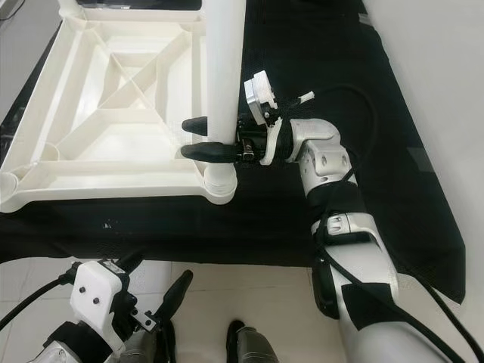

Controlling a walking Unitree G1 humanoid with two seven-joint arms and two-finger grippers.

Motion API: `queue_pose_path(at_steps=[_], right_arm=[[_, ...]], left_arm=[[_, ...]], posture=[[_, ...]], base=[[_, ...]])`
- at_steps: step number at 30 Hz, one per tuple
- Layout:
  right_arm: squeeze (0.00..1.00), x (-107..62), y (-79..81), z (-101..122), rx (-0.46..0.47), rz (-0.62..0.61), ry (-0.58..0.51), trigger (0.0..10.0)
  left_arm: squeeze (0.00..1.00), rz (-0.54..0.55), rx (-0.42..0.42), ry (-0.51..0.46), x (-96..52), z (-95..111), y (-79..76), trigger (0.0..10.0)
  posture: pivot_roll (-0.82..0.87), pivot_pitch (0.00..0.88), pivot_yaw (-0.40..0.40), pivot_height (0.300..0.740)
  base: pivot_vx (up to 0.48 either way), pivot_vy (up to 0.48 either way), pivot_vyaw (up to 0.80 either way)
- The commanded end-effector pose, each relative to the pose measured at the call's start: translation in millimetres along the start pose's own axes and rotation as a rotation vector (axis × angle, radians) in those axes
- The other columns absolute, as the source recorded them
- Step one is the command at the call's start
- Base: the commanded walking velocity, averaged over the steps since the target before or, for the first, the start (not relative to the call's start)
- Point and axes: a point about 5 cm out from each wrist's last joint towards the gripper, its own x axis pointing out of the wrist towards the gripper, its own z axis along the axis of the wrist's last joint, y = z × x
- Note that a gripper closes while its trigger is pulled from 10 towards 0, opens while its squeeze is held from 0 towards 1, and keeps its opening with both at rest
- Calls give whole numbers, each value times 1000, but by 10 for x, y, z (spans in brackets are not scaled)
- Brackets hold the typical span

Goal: Building children table

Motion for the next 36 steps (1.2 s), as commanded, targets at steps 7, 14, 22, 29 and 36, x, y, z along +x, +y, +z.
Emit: queue_pose_path(at_steps=[7, 14, 22, 29, 36], right_arm=[[0, -36, 131, -362, 25, -347, 105, 0], [0, 133, 807, -1058, 336, -1000, 131, 0], [0, 309, 983, -1245, 331, -1153, 246, 0], [635, 396, 892, -1034, 292, -1155, 179, 10000], [1000, 338, 817, -694, 224, -894, -7, 10000]], left_arm=[[0, -8, -5, 2, 1, -73, -19, 10000], [0, -11, -11, -4, 55, -109, 58, 10000], [0, -34, -19, -22, 218, -181, 161, 10000], [0, -37, -21, -35, 341, -215, 220, 10000], [0, -39, -31, -49, 404, -222, 239, 10000]], posture=[[84, 304, -103, 740], [25, 287, -71, 740], [11, 226, -57, 740], [-14, 195, -60, 740], [-16, 202, -51, 740]], base=[[0, 0, 0], [0, 0, 0], [0, 0, 0], [0, 0, 0], [0, 0, 0]])
